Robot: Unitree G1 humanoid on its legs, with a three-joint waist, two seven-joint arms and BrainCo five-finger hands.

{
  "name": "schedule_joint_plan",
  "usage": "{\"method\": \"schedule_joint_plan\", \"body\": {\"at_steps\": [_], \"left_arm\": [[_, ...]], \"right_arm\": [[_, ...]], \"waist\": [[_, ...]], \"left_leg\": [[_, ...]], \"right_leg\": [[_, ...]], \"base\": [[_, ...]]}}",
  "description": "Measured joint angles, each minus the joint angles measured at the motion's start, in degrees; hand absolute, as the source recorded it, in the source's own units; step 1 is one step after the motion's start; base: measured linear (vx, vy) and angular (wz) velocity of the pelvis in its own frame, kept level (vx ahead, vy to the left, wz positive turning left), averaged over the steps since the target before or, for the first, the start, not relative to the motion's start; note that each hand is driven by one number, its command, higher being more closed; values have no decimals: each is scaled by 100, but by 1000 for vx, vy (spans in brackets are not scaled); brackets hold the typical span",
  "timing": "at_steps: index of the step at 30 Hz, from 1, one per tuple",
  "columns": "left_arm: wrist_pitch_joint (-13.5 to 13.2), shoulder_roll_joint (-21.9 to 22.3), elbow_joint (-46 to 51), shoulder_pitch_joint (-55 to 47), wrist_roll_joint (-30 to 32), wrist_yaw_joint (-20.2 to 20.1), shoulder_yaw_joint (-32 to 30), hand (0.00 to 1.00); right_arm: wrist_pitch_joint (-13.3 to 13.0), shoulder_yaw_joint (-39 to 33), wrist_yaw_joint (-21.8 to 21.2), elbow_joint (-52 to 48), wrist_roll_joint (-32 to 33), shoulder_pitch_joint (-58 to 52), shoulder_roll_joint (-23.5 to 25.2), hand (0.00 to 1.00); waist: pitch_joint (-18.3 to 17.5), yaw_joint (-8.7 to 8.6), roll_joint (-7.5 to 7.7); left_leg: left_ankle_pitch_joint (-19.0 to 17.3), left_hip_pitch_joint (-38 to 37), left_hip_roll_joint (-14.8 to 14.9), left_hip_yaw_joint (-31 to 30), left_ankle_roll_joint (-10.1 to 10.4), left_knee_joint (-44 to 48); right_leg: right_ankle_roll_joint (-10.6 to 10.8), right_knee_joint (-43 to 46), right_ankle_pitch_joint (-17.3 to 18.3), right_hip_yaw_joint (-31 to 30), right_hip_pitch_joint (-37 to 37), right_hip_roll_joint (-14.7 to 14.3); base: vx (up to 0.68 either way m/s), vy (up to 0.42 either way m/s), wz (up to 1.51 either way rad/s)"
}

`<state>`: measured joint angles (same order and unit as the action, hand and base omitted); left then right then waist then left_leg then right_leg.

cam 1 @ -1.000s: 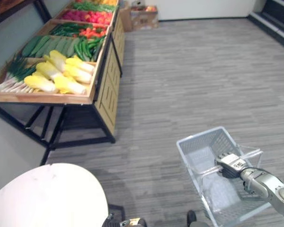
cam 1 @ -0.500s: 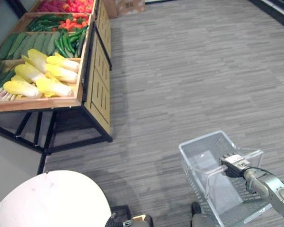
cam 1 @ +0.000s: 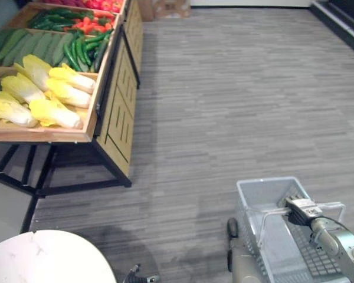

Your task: Pick vegetable in the basket

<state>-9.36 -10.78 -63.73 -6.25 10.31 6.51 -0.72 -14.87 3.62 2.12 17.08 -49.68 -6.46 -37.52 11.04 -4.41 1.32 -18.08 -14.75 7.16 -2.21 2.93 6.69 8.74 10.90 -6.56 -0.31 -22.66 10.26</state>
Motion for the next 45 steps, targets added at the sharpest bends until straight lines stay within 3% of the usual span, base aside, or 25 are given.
{"method": "schedule_joint_plan", "body": {"at_steps": [1, 2, 6, 7, 8, 11, 13, 15, 17, 18, 20, 22, 23, 25, 27, 29, 30, 32, 34, 35, 36, 38, 41, 42, 45], "left_arm": [[-8, 42, 22, 11, 1, -9, 2, 0], [-14, 179, 50, 33, 0, 2, -33, 0], [-26, 332, 37, 15, -27, 21, -253, 0], [7, 330, 31, 4, -75, 25, -302, 0], [1, 325, 48, -38, -121, 34, -317, 0], [-7, 285, 136, -52, -340, -4, -312, 0], [-15, 287, 240, -81, -385, -6, -293, 0], [-56, 275, 356, -80, -465, -19, -288, 0], [-50, 282, 381, -82, -462, -14, -286, 0], [-46, 305, 380, -86, -462, -12, -264, 0], [-43, 336, 370, -93, -460, -10, -206, 0], [-43, 364, 324, -125, -458, -2, -199, 0], [-44, 348, 328, -132, -456, -2, -206, 0], [-43, 319, 329, -156, -452, -1, -259, 0], [-39, 227, 305, -176, -434, 10, -298, 0], [9, 192, 213, -230, -378, 27, -290, 0], [37, 145, 212, -280, -274, 49, -185, 0], [88, 90, 217, -308, -266, 55, -13, 0], [115, -66, 218, -299, -263, 46, 156, 0], [118, -76, 217, -276, -261, 41, 175, 0], [118, -104, 218, -251, -261, 19, 174, 0], [119, -67, 220, -217, -262, 5, 172, 0], [113, -37, 237, -59, -263, 4, 224, 0], [105, -37, 303, -8, -262, 4, 261, 0], [69, -39, 332, -55, -262, 17, 253, 0]], "right_arm": [[38, -72, -1, 24, -7, -56, 61, 100], [88, -115, -2, 96, -31, -86, 69, 100], [82, -120, -1, 166, -25, -102, 81, 100], [75, -119, 2, 152, 3, -154, 89, 100], [77, -119, 3, 138, 14, -206, 89, 100], [171, -159, 33, 136, 27, -237, 74, 100], [191, -188, 36, 145, 26, -295, 70, 100], [221, -271, 35, 183, 26, -385, 72, 100], [240, -360, 37, 200, 26, -394, 74, 100], [249, -377, 53, 206, 26, -391, 75, 100], [249, -377, 58, 209, 26, -385, 90, 100], [244, -372, 60, 214, 26, -391, 104, 100], [245, -364, 65, 228, 27, -394, 210, 100], [229, -306, 65, 230, 27, -382, 382, 100], [173, -302, 65, 238, 23, -314, 413, 100], [174, -311, 93, 316, 15, -263, 469, 100], [212, -312, 134, 394, 2, -235, 510, 100], [216, -308, 148, 398, -50, -332, 519, 100], [218, -312, 145, 416, -155, -532, 659, 100], [216, -312, 146, 418, -175, -633, 788, 100], [215, -312, 144, 419, -208, -765, 836, 100], [228, -312, 135, 441, -208, -808, 844, 100], [248, -333, 133, 498, -207, -802, 850, 100], [240, -336, 130, 521, -207, -796, 852, 100], [238, -357, 126, 543, -207, -783, 891, 100]], "waist": [[-25, -26, -65], [-93, -17, -278], [-134, -11, -361], [-130, -7, -353], [-89, 52, -245], [-63, 288, -202], [-60, 316, -196], [-57, 313, -190], [-62, 302, -197], [-87, 303, -243], [-99, 320, -344], [-134, 326, -410], [-153, 344, -377], [-273, 484, -152], [-345, 502, -18], [-360, 470, 75], [-328, 474, 160], [-367, 442, 157], [-371, 382, 214], [-392, 287, 270], [-393, 246, 274], [-392, 210, 268], [-382, 142, 130], [-386, 148, 131], [-398, 169, 298]], "left_leg": [[21, 70, 104, -68, 41, 125], [186, 179, 295, -193, 180, 454], [1146, 904, 499, -497, 191, 2182], [2023, 1306, 557, -486, 161, 3018], [2518, 1525, 588, -476, 118, 3598], [1635, 2314, 633, 299, -24, 4881], [1408, 2681, 608, 731, -96, 4604], [1295, 2982, 503, 1158, -41, 3414], [1356, 2972, 190, 1225, 79, 1717], [1571, 2894, 0, 1101, 283, 529], [1742, 2913, -45, 887, 354, -320], [1844, 2925, 62, 977, 275, -336], [2218, 2800, -4, 1192, 118, -199], [2203, 2765, -278, 1417, -153, 0], [1975, 2751, -578, 1535, -296, 31], [1847, 2449, -868, 1574, -469, -133], [1717, 2101, -984, 1556, -536, -265], [1566, 1744, -1047, 1403, -670, -347], [1396, 1415, -1079, 1073, -782, -358], [1318, 1212, -1074, 849, -873, -352], [1252, 1010, -1049, 643, -882, -308], [1143, 840, -1048, 433, -885, -257], [973, 746, -896, -59, -813, -223], [847, 745, -828, -261, -655, -156], [523, 553, -806, -534, -307, -66]], "right_leg": [[-3, 267, 3, 66, -63, -59], [-179, 665, 336, 218, -156, -192], [-504, 1245, 1036, 554, 90, -401], [-597, 1176, 1154, 648, 405, -461], [-673, 1057, 1230, 683, 674, -465], [-874, 535, 1378, 685, 1512, -469], [-872, 252, 1418, 832, 1923, -407], [-772, 101, 1479, 1077, 2191, -316], [-675, -14, 1499, 1200, 2315, -225], [-613, -190, 1462, 1285, 2408, -226], [-484, -415, 1481, 1413, 2588, -313], [-257, -434, 1641, 1490, 2808, -340], [-130, -479, 1735, 1474, 3036, -207], [-122, -516, 1816, 1296, 3125, 120], [-103, -150, 1791, 1034, 2931, 418], [-88, 1161, 1707, 586, 2435, 718], [-154, 2651, 1125, 162, 1821, 797], [-216, 3809, 273, -222, 1356, 702], [-364, 4761, 498, -424, 982, 432], [-536, 4946, 907, -288, 798, 294], [-533, 4539, 1302, -52, 699, 208], [-567, 3904, 1434, 77, 576, 152], [-477, 1735, 1371, -60, 557, -162], [-304, 678, 1215, -393, 556, -257], [-98, -351, 1086, -639, 609, -114]], "base": [[396, -356, 53], [317, -267, 28], [452, -381, 20], [368, -283, 17], [367, -263, 14], [326, -184, 0], [312, -116, 28], [246, -17, 46], [262, 64, 37], [275, 116, 33], [288, 199, 30], [317, 244, 23], [357, 262, 2], [387, 275, -11], [378, 273, -3], [336, 258, 10], [336, 229, 15], [319, 164, 35], [398, 91, 72], [478, 25, 101], [402, 8, 85], [388, -47, 79], [447, -145, 87], [372, -205, 82], [380, -315, 72]]}}
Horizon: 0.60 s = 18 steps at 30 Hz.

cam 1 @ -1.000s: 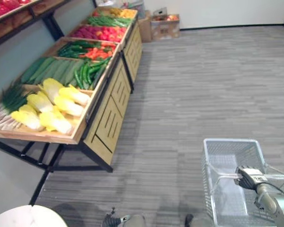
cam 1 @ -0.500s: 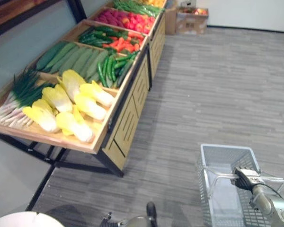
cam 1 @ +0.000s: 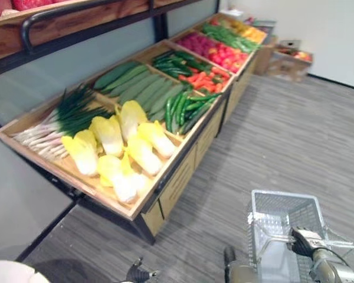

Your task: Pick vegetable in the basket

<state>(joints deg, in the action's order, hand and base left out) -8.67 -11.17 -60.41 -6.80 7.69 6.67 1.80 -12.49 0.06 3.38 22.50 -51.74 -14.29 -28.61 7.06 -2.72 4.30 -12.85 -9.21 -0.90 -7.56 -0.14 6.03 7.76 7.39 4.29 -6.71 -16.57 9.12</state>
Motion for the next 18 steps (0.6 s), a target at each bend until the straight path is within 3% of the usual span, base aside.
{"method": "schedule_joint_plan", "body": {"at_steps": [1, 2, 3, 5, 6, 9, 11, 13, 16, 18], "left_arm": [[0, -9, -2, -45, 0, 5, -5, 0], [8, -15, -28, -54, -2, 25, -65, 0], [5, 126, -56, -46, -1, 37, -95, 0], [-2, 327, -101, -50, 10, 75, -221, 0], [-1, 373, -110, -49, 9, 112, -275, 0], [10, 419, -109, 1, -37, 204, -487, 0], [18, 420, -106, -74, -72, 220, -626, 0], [11, 413, -88, -146, -72, 216, -651, 0], [9, 405, -1, -159, -71, 216, -665, 0], [14, 407, 5, -179, -65, 226, -670, 0]], "right_arm": [[-3, -53, 1, 0, 0, -18, 43, 100], [11, -227, 3, 66, 1, -49, 102, 100], [80, -451, 2, 137, 1, -124, 103, 100], [185, -742, 3, 275, 18, -142, 98, 100], [193, -799, 3, 313, 29, -148, 96, 100], [197, -923, 37, 343, 110, -193, 98, 100], [200, -932, 42, 494, 118, -244, 99, 100], [199, -1073, 126, 483, 127, -309, 103, 100], [224, -1290, 137, 476, 241, -484, 108, 100], [251, -1381, 137, 471, 260, -576, 127, 100]], "waist": [[-23, -13, 47], [-20, -32, 1], [-29, -42, -203], [-102, -30, -475], [-127, -21, -515], [-130, -47, -554], [-66, 35, -459], [-71, 47, -469], [-66, 12, -462], [-66, -32, -466]], "left_leg": [[-129, -18, 0, -105, 57, 54], [-391, -31, 117, -310, 166, 207], [-550, -14, 380, -566, 298, 328], [-459, 76, 635, -740, 407, 537], [-375, 188, 672, -751, 427, 685], [105, 911, 668, -696, 501, 2074], [945, 1224, 793, -273, 634, 3193], [983, 1376, 992, 286, 548, 3460], [893, 1747, 1100, 989, 424, 3138], [889, 1727, 1023, 1413, 433, 1828]], "right_leg": [[-2, -26, 5, -4, 19, 40], [66, 261, -499, 106, -9, -24], [65, 646, -554, 392, -44, -163], [-228, 901, -324, 745, -26, -306], [-314, 945, -269, 852, -16, -321], [-585, 1083, 9, 1335, 234, -304], [-798, 965, 170, 1572, 844, -314], [-841, 711, 236, 1757, 1231, -320], [-839, 416, 319, 2055, 1474, -259], [-764, 298, 298, 2265, 1520, -158]], "base": [[394, -432, 75], [380, -470, 97], [440, -535, 101], [353, -393, 74], [290, -364, 64], [254, -342, 73], [240, -340, 40], [146, -238, 37], [97, -143, 54], [84, -52, 51]]}}
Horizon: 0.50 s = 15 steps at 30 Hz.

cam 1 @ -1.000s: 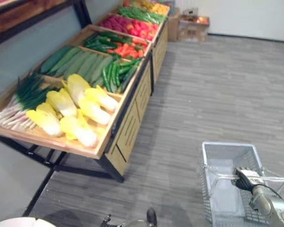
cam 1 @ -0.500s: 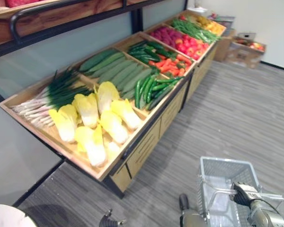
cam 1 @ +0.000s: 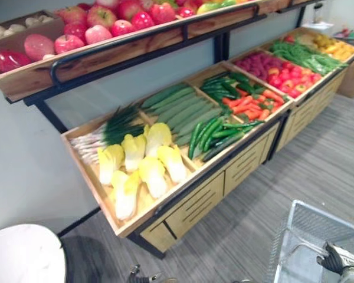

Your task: Pick vegetable in the basket

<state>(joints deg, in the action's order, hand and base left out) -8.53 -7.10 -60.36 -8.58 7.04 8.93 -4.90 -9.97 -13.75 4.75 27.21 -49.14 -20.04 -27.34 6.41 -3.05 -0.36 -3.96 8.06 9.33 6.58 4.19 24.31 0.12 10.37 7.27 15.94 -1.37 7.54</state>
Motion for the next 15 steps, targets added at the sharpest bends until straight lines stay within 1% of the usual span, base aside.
{"method": "schedule_joint_plan", "body": {"at_steps": [1, 2, 3, 4, 5, 6, 7, 8, 9, 12, 13, 15], "left_arm": [[0, 0, 0, 0, 0, 2, 0, 0], [1, 1, 0, 4, 2, 4, -1, 0], [2, 9, 0, 5, 8, 3, 0, 0], [2, 20, 0, 5, 11, 2, 1, 0], [5, 69, 0, -2, 36, 0, 4, 0], [7, 142, -3, -30, 41, -3, 3, 0], [22, 144, -11, -31, 46, -5, 1, 0], [32, 58, 3, -16, 57, -3, -2, 0], [32, 12, 5, 11, 65, 8, -4, 0], [33, 18, 3, 24, 65, 85, -2, 0], [33, 25, 3, 29, 65, 122, -2, 0], [34, 15, 2, 27, 53, 223, -12, 0]], "right_arm": [[3, -3, 0, 0, 3, -4, 8, 100], [5, -4, -1, -4, 11, -11, 56, 100], [6, -4, -1, -4, 9, -16, 82, 100], [6, -6, -1, -5, 8, -24, 80, 100], [6, -61, 0, -31, 7, -36, 69, 100], [5, -107, 1, -87, 8, -41, 40, 100], [5, -105, 1, -83, 8, -25, 82, 100], [-19, -73, 3, -136, 9, -22, 163, 100], [-38, -28, 8, -161, 5, 2, 161, 100], [-115, 78, 17, -155, -35, 14, 154, 100], [-128, 81, 18, -101, -54, 17, 157, 100], [-132, 81, 56, 75, -97, 69, 157, 100]], "waist": [[0, 3, -1], [-1, 4, -3], [-1, 6, -18], [-4, 10, -38], [-4, 16, -126], [2, 22, -266], [1, 15, -250], [-6, 32, -199], [-16, 26, -143], [-21, 75, -78], [-25, 77, -52], [11, 110, 44]], "left_leg": [[9, -29, -9, 47, 11, -163], [77, -73, -63, 159, 74, -839], [232, -150, -102, 283, 119, -1373], [356, -193, -121, 356, 140, -1605], [635, -280, -149, 411, 157, -1895], [670, -386, -152, 467, 14, -2041], [570, -460, -150, 507, -20, -2124], [541, -541, -271, 571, -29, -2175], [505, -576, -376, 603, -79, -2238], [465, -740, -552, 730, -140, -2387], [426, -829, -644, 771, -189, -2442], [358, -927, -720, 836, -226, -2449]], "right_leg": [[5, -13, -2, 13, 0, 5], [42, -36, -2, 58, 0, 22], [78, -30, 12, 101, -8, 28], [108, -23, 30, 118, -6, 22], [183, -2, 70, 133, 20, -27], [257, 52, 118, 131, 63, -115], [291, 120, 146, 117, 66, -80], [320, 177, 152, 29, 66, 44], [373, 167, 135, -20, 57, 128], [464, 150, 125, -150, 75, 269], [524, 198, 160, -216, 95, 342], [606, 360, 231, -284, 77, 432]], "base": [[92, 15, 36], [104, 59, 26], [112, 81, 27], [123, 127, 17], [149, 167, 4], [158, 185, 3], [171, 198, -4], [136, 184, -3], [131, 171, -9], [140, 148, -16], [113, 104, -10], [109, 89, -13]]}}
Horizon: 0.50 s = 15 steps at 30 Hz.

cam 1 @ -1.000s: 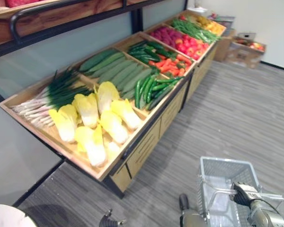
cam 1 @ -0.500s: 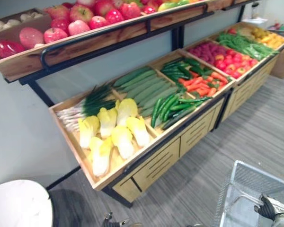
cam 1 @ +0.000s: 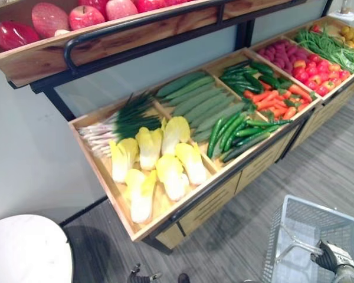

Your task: Pick vegetable in the basket

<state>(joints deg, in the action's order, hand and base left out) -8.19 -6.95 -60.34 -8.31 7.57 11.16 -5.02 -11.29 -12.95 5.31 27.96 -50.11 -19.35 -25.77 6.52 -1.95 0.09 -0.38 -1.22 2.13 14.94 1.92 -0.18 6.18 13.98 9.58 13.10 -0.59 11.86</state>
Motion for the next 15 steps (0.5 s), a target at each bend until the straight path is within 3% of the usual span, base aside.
{"method": "schedule_joint_plan", "body": {"at_steps": [3, 7, 8, 9, 10, 11, 12, 15], "left_arm": [[-2, -13, -4, -12, -18, 138, 8, 0], [1, -104, -5, -7, -33, 243, -37, 0], [3, -114, -7, 30, -58, 278, -118, 0], [4, -139, -19, 127, -88, 392, -199, 0], [1, -171, -25, 122, -149, 439, -228, 0], [-9, -284, -17, 161, -300, 491, -351, 0], [-4, -261, -79, 202, -423, 607, -634, 0], [6, -65, -276, 142, -737, 676, -1197, 0]], "right_arm": [[100, 50, 172, 679, -119, 221, 13, 100], [156, 155, 187, 1111, -119, 320, 71, 100], [192, 173, 190, 1283, -118, 395, 107, 100], [227, 167, 194, 1450, -118, 426, 200, 100], [236, 167, 196, 1525, -117, 432, 245, 100], [242, 166, 197, 1638, -115, 368, 384, 100], [268, 117, 203, 1865, -113, 365, 469, 100], [313, -105, 304, 2129, -109, 384, 416, 100]], "waist": [[2, 37, 14], [-36, 38, 117], [-40, 30, 56], [-23, 29, 64], [-37, 30, 106], [-64, 29, 347], [-99, 29, 412], [-198, 27, 241]], "left_leg": [[-188, -179, -56, -2, 1, -50], [-150, -190, -37, -115, -45, -87], [-112, -199, 28, -165, -67, -156], [-74, -167, 116, -262, -12, -148], [-72, -132, 140, -324, 33, -118], [-60, -84, 81, -457, 103, -72], [14, -82, 166, -520, 196, -113], [116, -7, 458, -636, 342, -250]], "right_leg": [[46, 1022, 41, -374, -340, 107], [47, 1074, 33, -520, -410, 119], [40, 1234, 43, -538, -484, 89], [-162, 1145, 207, -587, -601, 19], [-115, 854, 147, -624, -553, 3], [87, 296, -282, -615, -469, 111], [142, 46, -152, -523, -303, 50], [38, -493, -286, -305, -112, -297]], "base": [[64, 78, -4], [83, -23, 11], [60, -100, 15], [42, -96, 27], [29, -116, 54], [67, -179, 54], [79, -218, 37], [73, -200, 15]]}}
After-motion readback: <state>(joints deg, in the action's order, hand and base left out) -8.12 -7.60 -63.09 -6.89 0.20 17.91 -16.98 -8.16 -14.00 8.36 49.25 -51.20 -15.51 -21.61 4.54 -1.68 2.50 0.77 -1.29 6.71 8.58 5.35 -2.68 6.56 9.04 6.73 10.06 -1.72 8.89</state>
